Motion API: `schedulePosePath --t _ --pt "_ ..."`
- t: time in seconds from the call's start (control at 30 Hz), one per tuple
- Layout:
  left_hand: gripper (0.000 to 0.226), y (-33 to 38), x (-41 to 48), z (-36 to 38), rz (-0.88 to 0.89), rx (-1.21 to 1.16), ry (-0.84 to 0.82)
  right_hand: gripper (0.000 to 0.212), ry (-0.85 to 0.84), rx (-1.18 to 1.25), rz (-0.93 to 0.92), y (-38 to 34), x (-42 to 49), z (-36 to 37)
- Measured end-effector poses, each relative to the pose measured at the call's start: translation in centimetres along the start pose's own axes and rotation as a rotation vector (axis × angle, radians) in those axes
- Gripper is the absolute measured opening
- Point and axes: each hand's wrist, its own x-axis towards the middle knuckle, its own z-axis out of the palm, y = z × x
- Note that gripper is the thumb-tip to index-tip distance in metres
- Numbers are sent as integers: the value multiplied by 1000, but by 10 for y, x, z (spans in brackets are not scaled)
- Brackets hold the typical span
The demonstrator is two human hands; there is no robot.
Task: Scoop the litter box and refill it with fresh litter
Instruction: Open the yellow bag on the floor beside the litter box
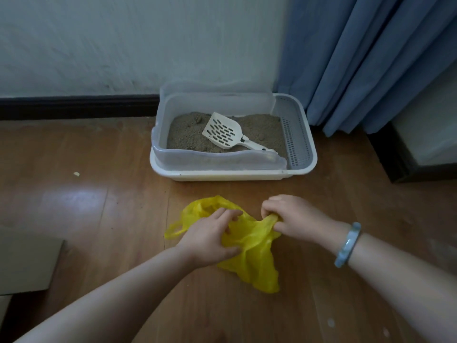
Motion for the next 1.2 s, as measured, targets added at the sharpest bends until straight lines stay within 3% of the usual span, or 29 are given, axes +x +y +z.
schedulePosePath --t 0.1,0.2,0.27,0.4,0.5,0.77,0.83,0.9,1.03,1.1,1.2 --pt "56 -1 6 -5 -30 111 -45 24 52 27 -28 2 -2 -8" --pt "23 6 11 -10 -74 176 63 24 -64 122 -9 1 -2 -9" --pt "13 8 12 -11 -42 196 190 20 -142 311 30 -4 -2 -13" --pt "20 7 18 -8 203 311 354 16 -130 805 127 -18 -1 -19" --pt "16 14 19 -8 220 271 356 17 -148 867 175 -23 1 -11" --pt "17 10 14 -6 215 238 454 14 -405 933 255 -24 1 -2" --pt "20 10 15 -8 218 245 440 25 -461 820 238 -26 0 -3" --pt "31 9 14 -9 211 258 395 48 -463 517 216 -26 1 -4" --pt "44 13 11 -11 94 159 162 96 -375 58 289 -13 6 -3" --pt "49 13 11 -12 -7 36 24 98 -282 -109 296 -8 3 -3" --pt "40 10 15 -11 -125 -176 -55 78 -125 -324 172 -5 -4 -4"
